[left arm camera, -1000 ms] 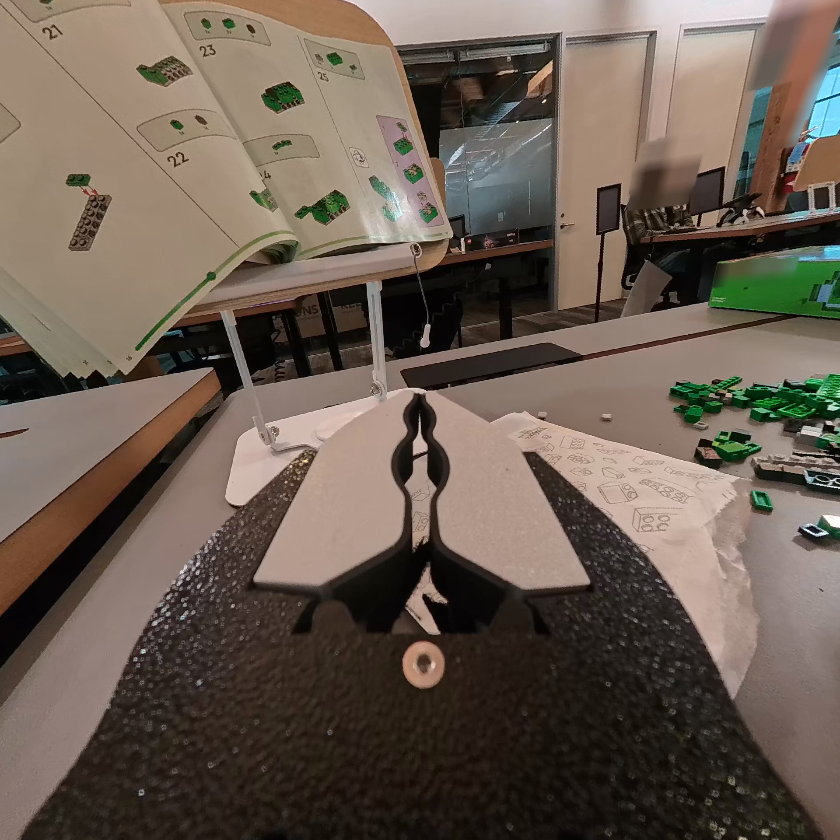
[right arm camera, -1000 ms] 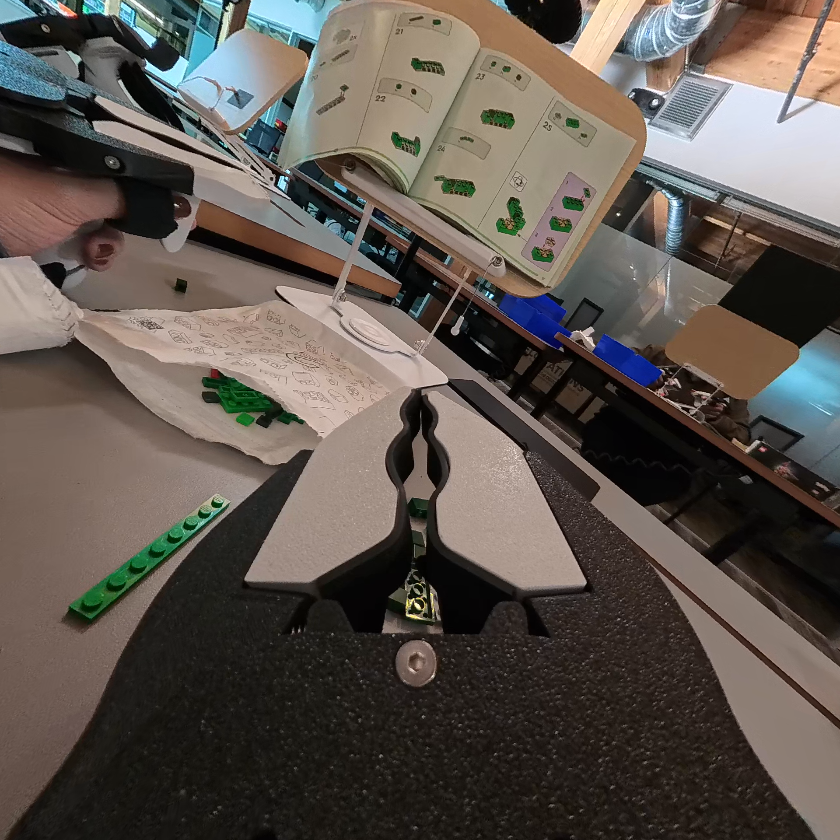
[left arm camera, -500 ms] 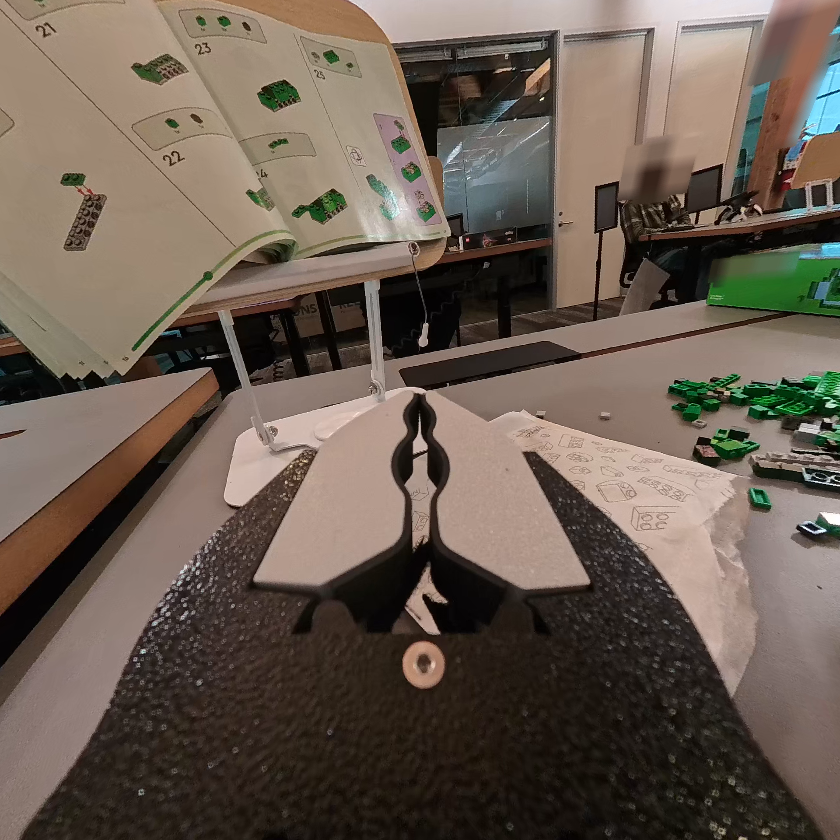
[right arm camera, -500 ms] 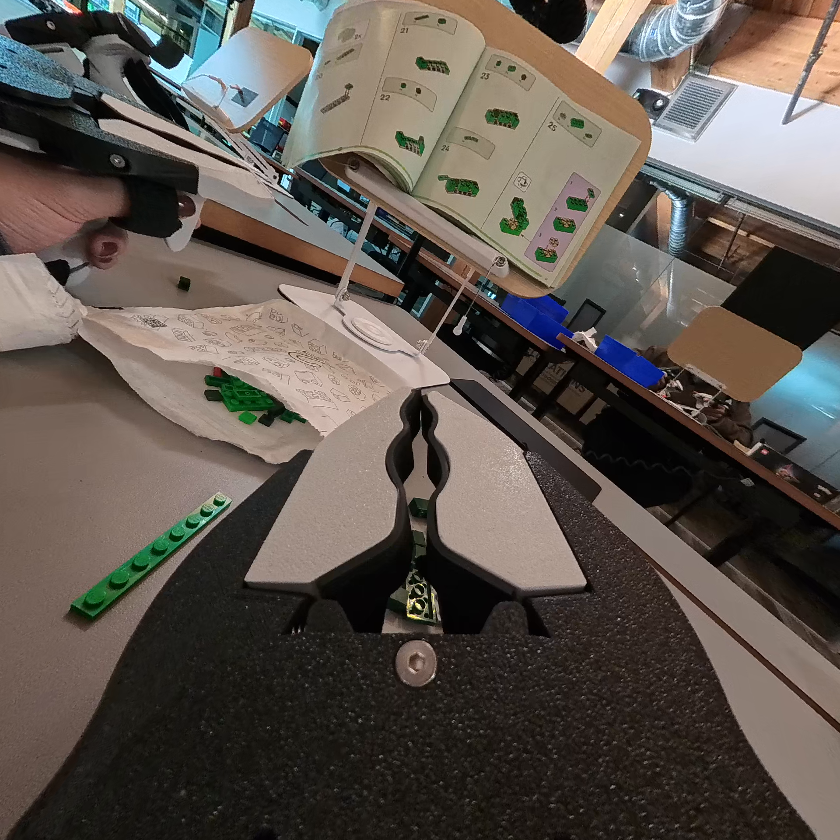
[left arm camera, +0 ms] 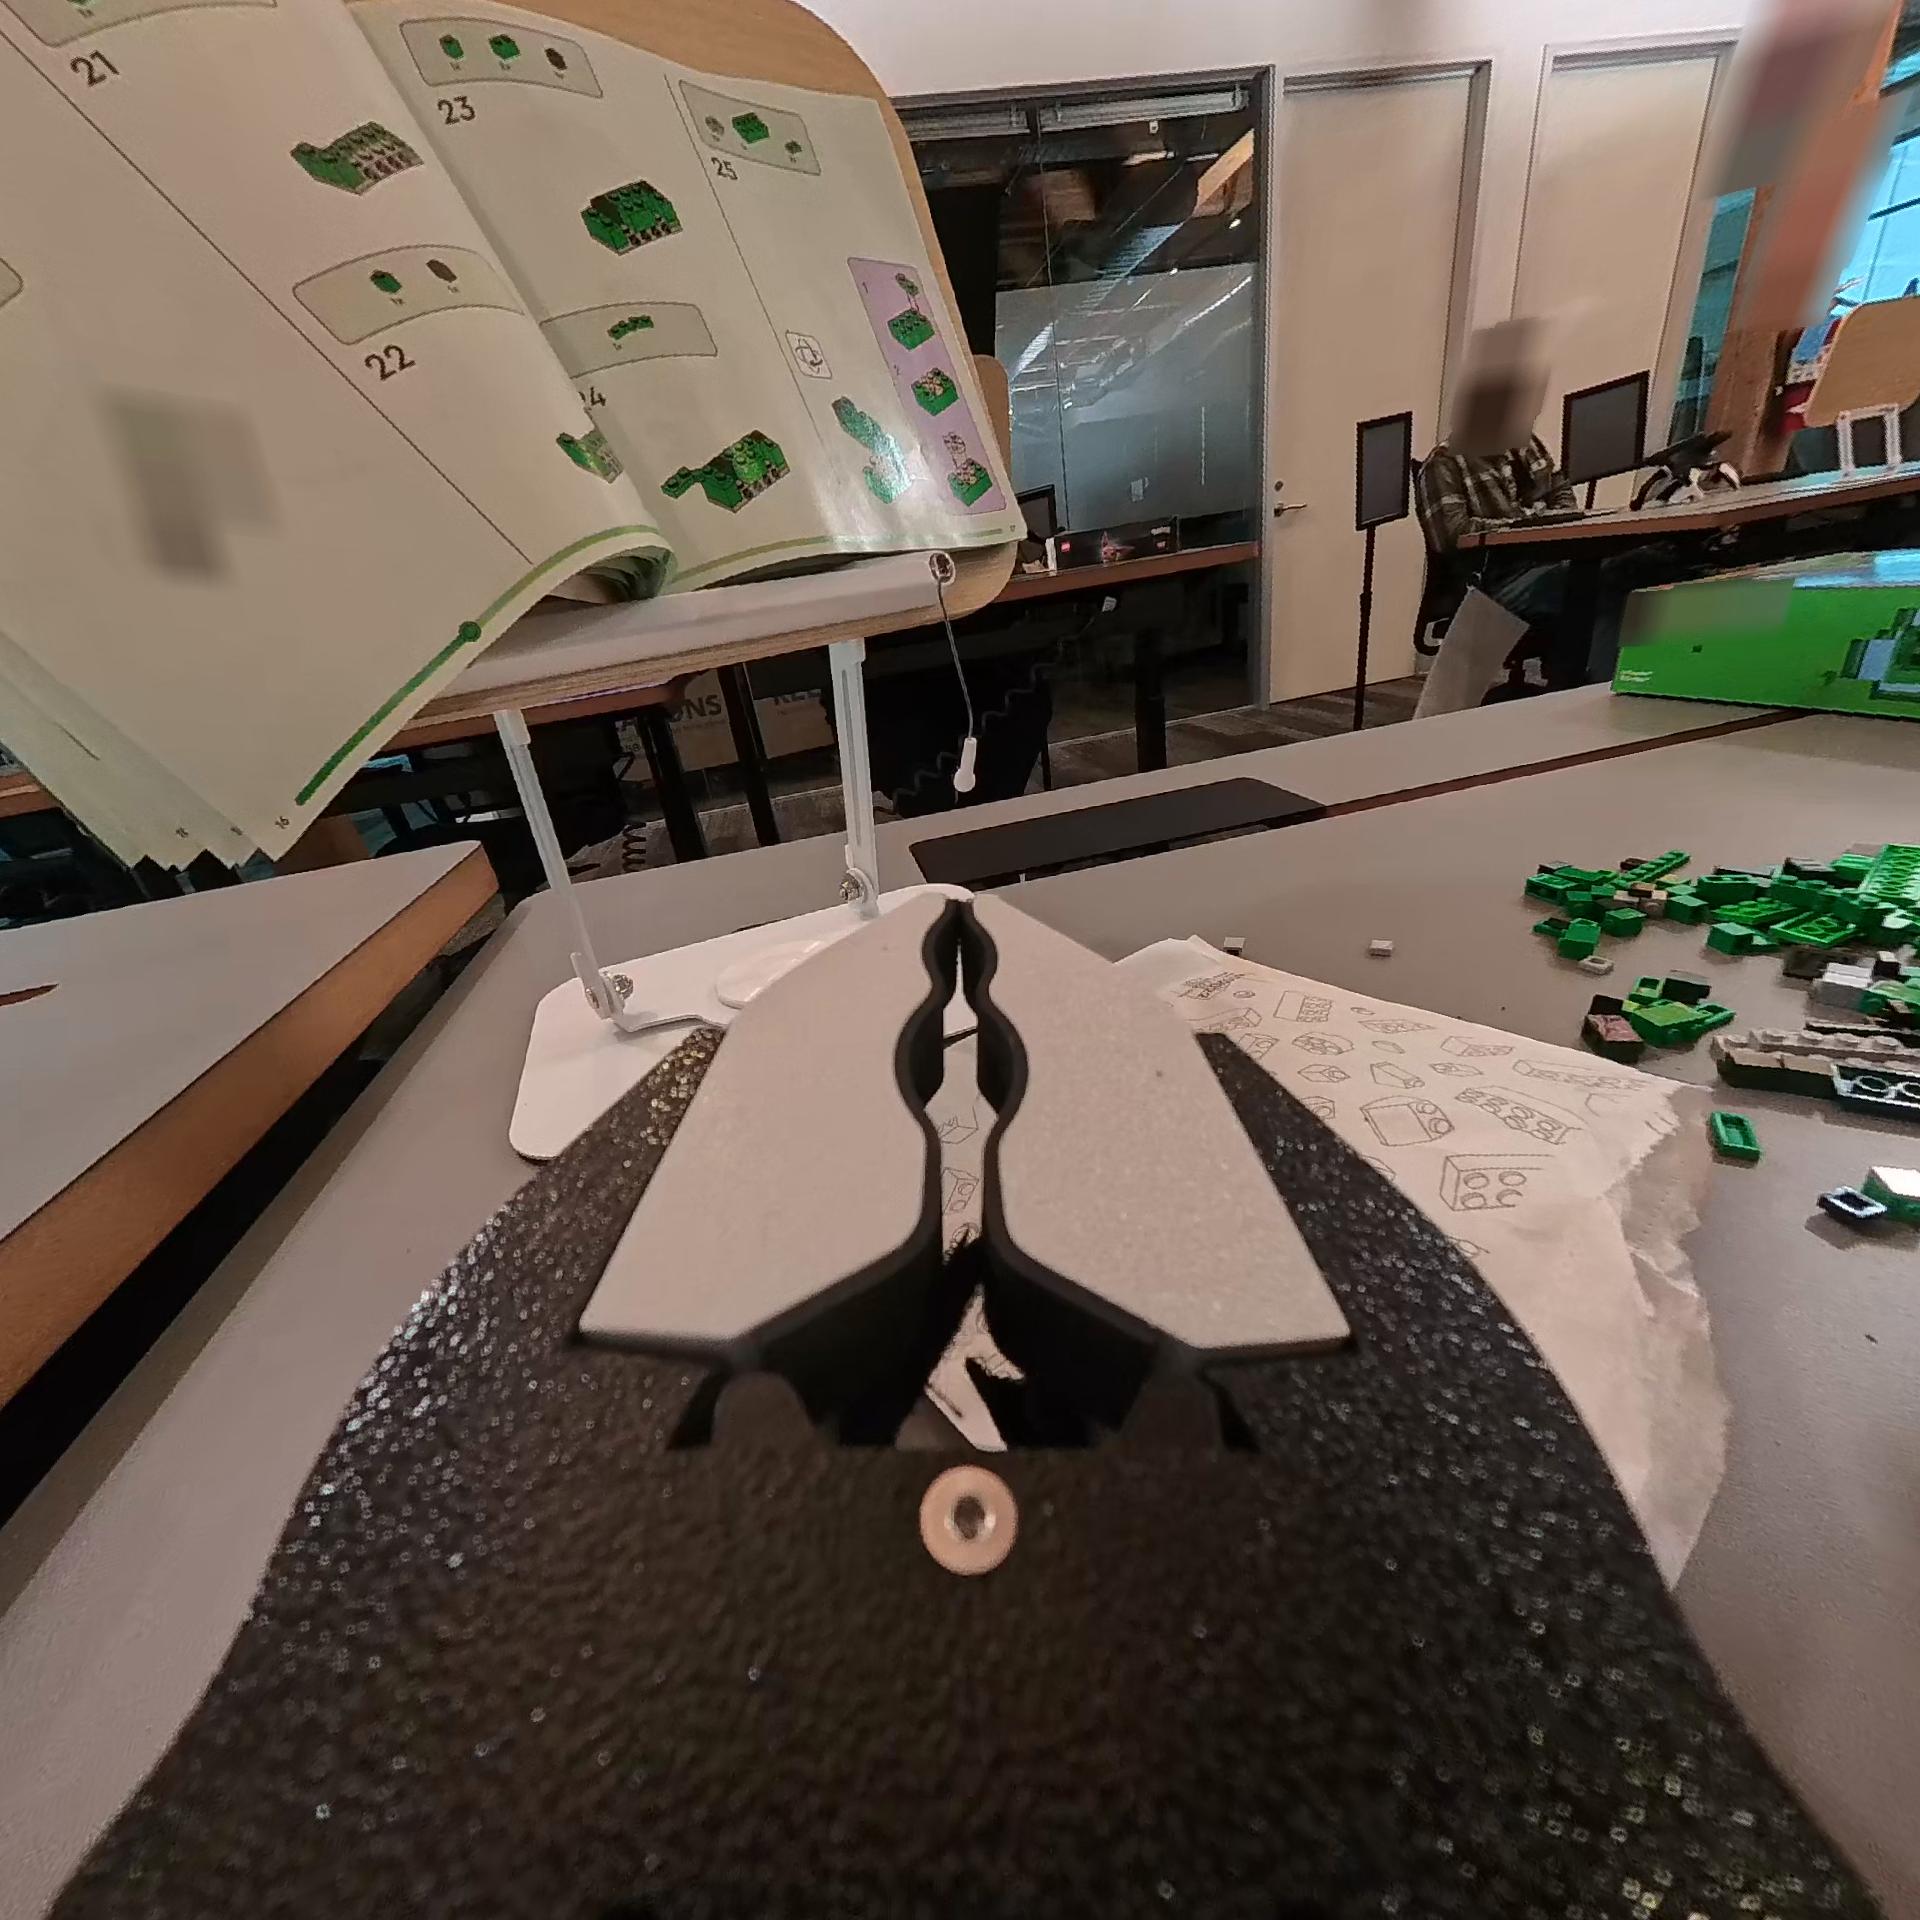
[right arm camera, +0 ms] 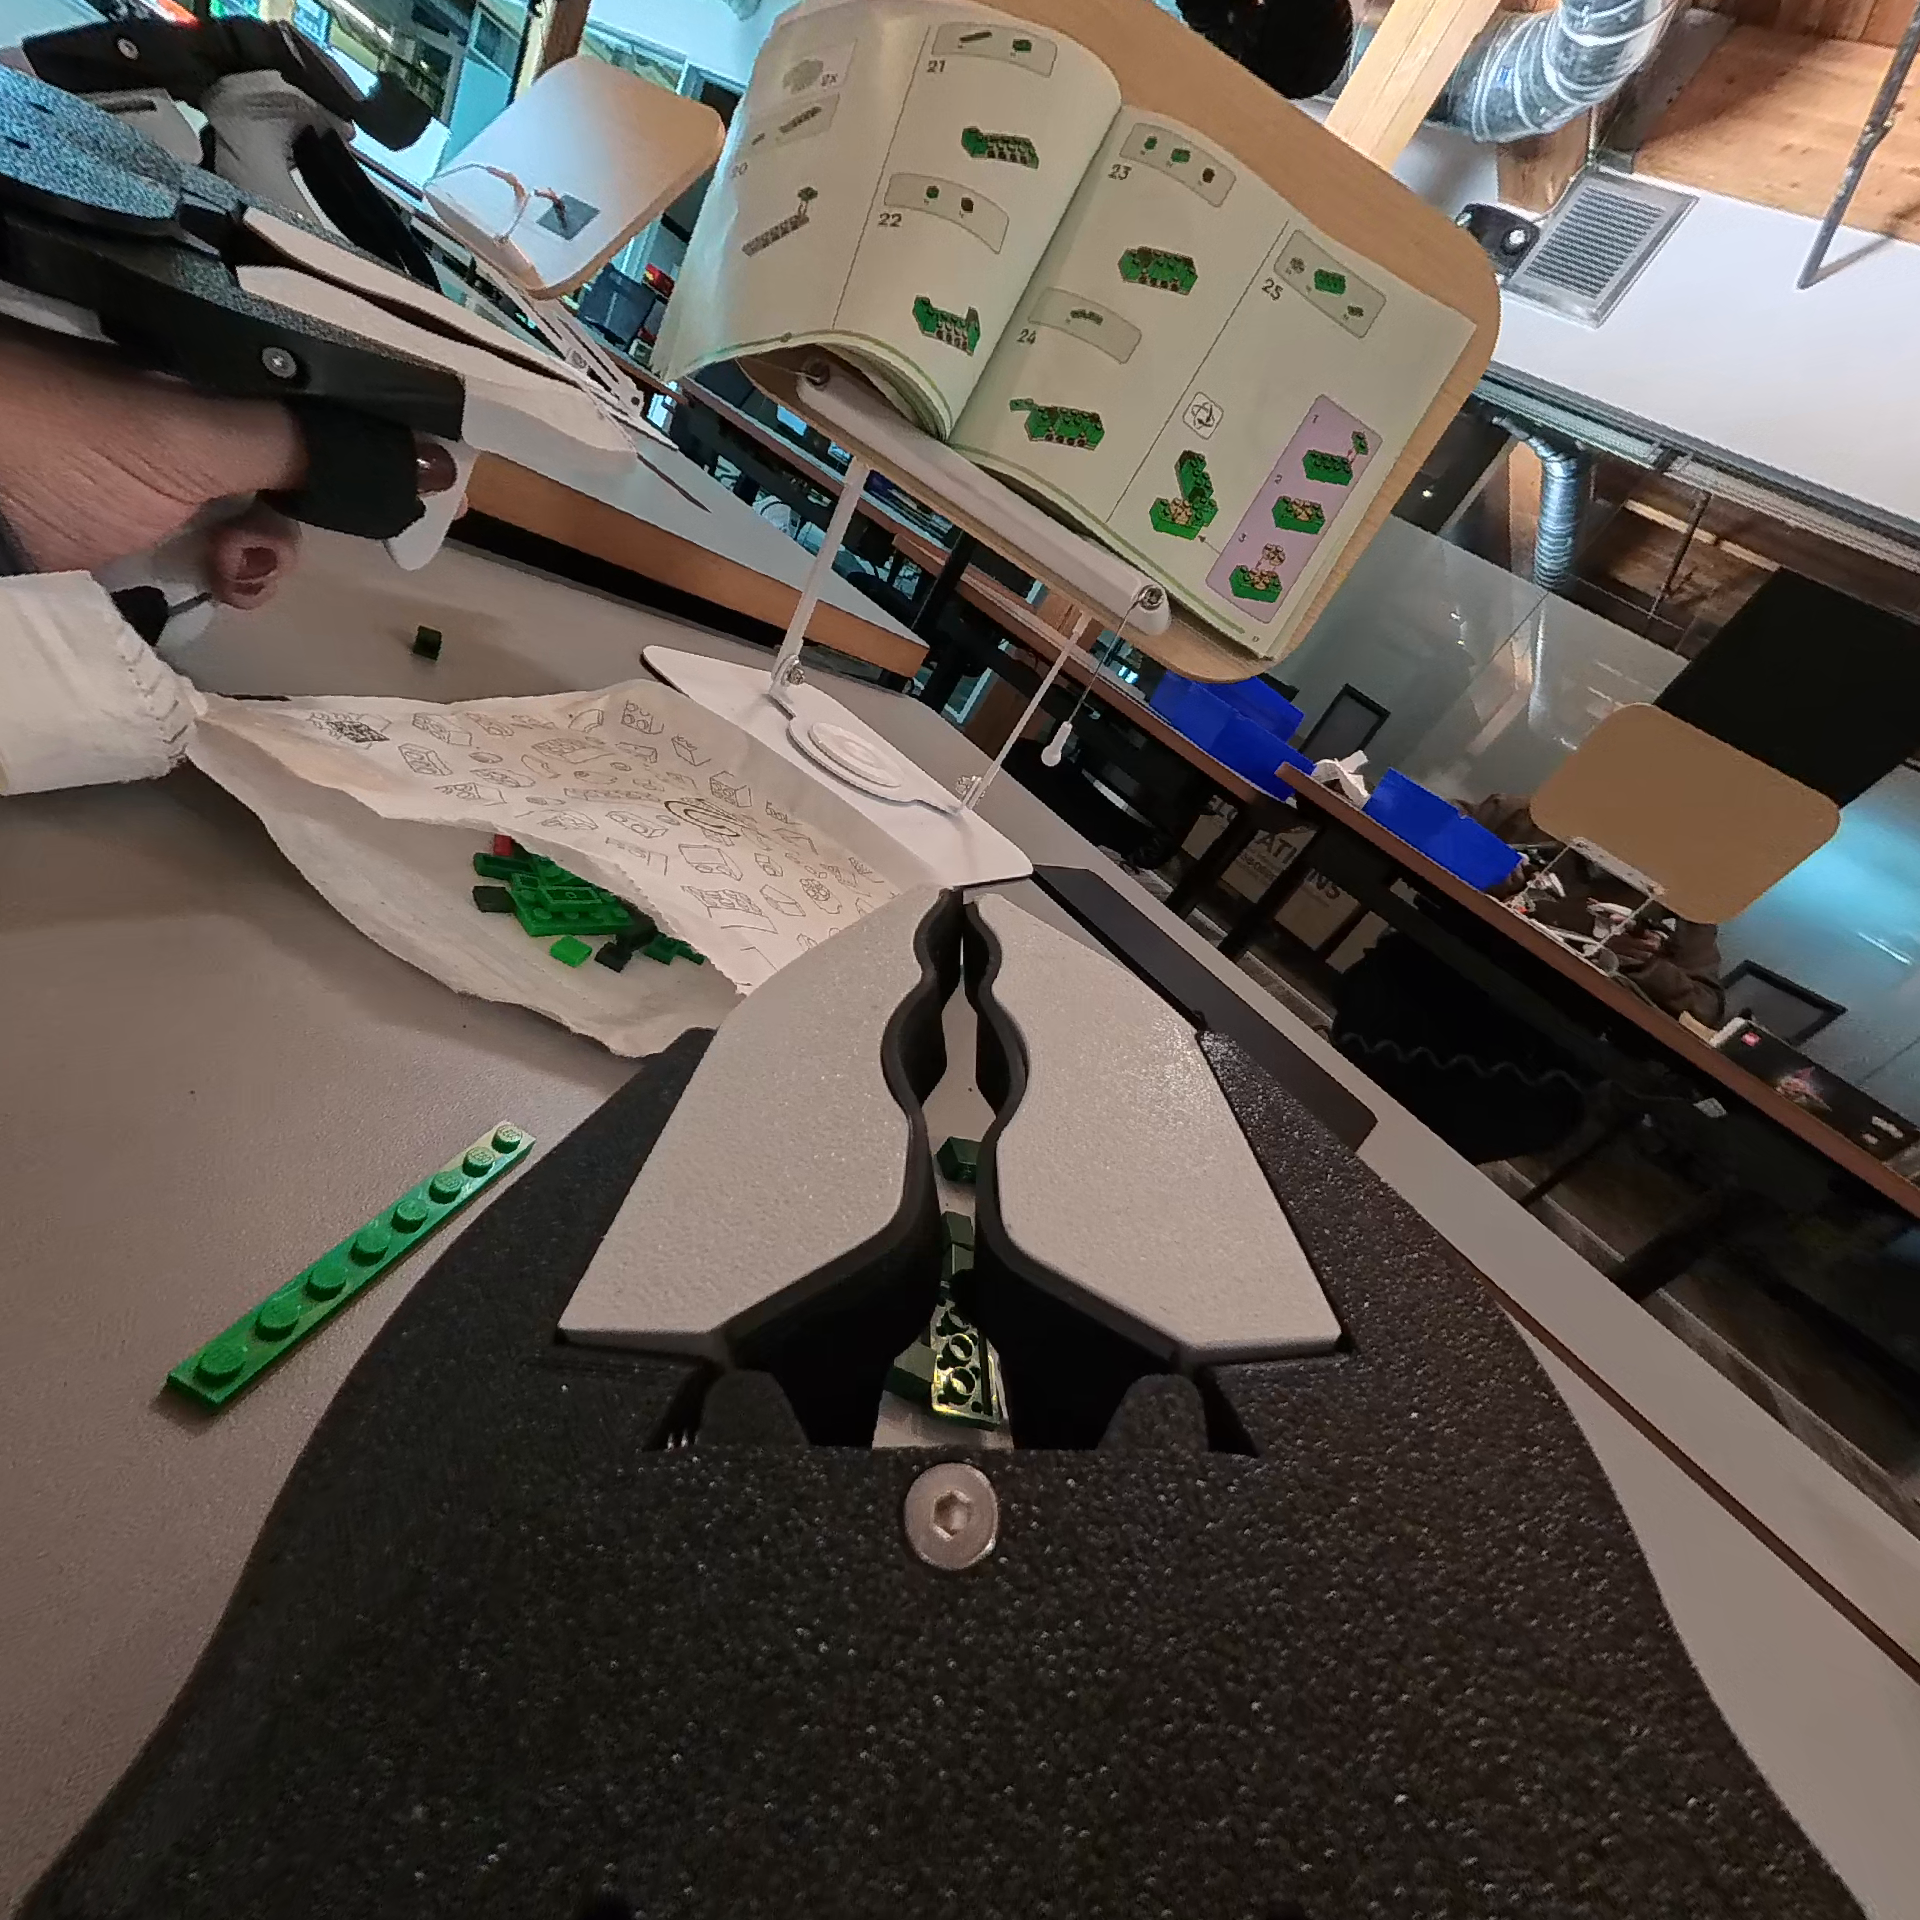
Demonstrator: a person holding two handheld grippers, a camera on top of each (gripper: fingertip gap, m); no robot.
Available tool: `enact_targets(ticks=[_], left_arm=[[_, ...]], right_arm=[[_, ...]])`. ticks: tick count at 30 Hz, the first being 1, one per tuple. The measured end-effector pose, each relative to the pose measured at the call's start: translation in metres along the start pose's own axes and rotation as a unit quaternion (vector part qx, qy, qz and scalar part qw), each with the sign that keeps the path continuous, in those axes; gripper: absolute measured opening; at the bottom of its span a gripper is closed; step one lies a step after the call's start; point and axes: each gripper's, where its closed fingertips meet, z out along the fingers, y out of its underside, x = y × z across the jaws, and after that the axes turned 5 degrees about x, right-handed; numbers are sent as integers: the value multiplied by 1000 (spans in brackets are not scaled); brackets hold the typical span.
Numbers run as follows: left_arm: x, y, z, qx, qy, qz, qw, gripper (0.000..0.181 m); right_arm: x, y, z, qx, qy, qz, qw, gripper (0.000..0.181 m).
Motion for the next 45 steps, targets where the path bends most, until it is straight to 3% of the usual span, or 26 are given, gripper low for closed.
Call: enact_targets(ticks=[4,9,12,15,17,21,24,27,29,35,37,45], left_arm=[[6,-7,-2,15,13,11,1000,0],[16,-20,5,11,2,91,996,0],[17,-46,24,25,-43,177,983,0],[33,-84,55,69,-63,268,959,23],[46,-90,86,54,-44,294,953,29],[42,-70,152,-23,-50,376,925,40],[32,-53,186,-60,-68,479,873,52],[34,-36,210,-81,-55,573,813,51],[36,-28,221,-86,-42,607,789,46],[20,-22,244,-119,-50,617,776,46],[17,-23,249,-123,-48,632,763,45],[7,-16,258,-159,-34,638,753,38]], right_arm=[[0,0,1,-1,0,0,1000,0],[1,-1,1,3,1,6,1000,0],[0,-2,1,8,-2,10,1000,0],[0,-3,1,13,-5,16,1000,0],[0,-4,0,16,-5,20,1000,0],[0,-6,-1,21,-7,26,999,0],[-1,-5,1,19,-11,26,999,0],[-7,-4,3,14,-22,8,1000,0],[-9,-3,3,10,-25,3,1000,0],[-11,-3,4,10,-30,1,1000,0],[-11,-3,4,10,-31,1,999,0],[-13,-3,5,7,-36,-1,999,0]])
